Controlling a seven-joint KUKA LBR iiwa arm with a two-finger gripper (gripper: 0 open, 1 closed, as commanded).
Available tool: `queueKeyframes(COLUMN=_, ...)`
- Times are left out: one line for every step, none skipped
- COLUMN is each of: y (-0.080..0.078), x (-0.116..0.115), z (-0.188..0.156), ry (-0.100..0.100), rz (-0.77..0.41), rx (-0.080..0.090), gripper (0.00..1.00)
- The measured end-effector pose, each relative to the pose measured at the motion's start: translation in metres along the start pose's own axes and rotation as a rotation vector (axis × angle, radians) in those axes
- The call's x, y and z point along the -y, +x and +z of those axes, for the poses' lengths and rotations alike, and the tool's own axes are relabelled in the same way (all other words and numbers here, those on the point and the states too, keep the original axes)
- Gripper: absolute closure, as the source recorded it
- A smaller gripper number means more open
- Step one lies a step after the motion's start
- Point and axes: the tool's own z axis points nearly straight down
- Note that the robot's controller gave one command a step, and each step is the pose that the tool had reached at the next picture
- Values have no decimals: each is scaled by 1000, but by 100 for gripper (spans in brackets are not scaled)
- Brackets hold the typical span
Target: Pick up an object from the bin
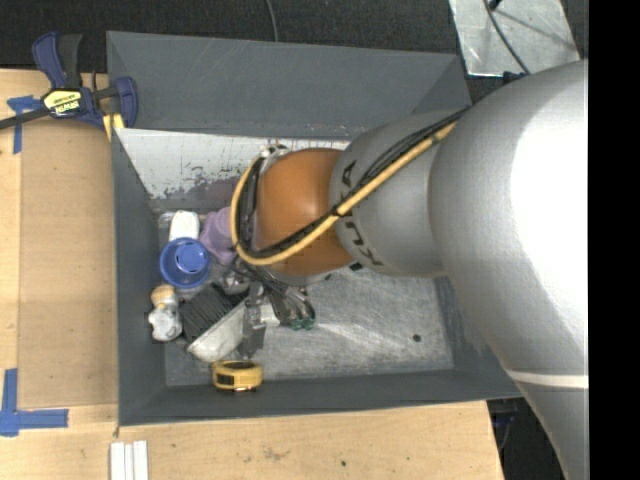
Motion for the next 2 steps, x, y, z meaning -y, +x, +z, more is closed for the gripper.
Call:
queueKeyframes(y=0, x=0, z=-3, ry=1, rz=0, rx=-7, gripper=100)
queueKeyframes(y=1, x=1, z=-11, ry=2, rz=0, rx=-17, gripper=100)
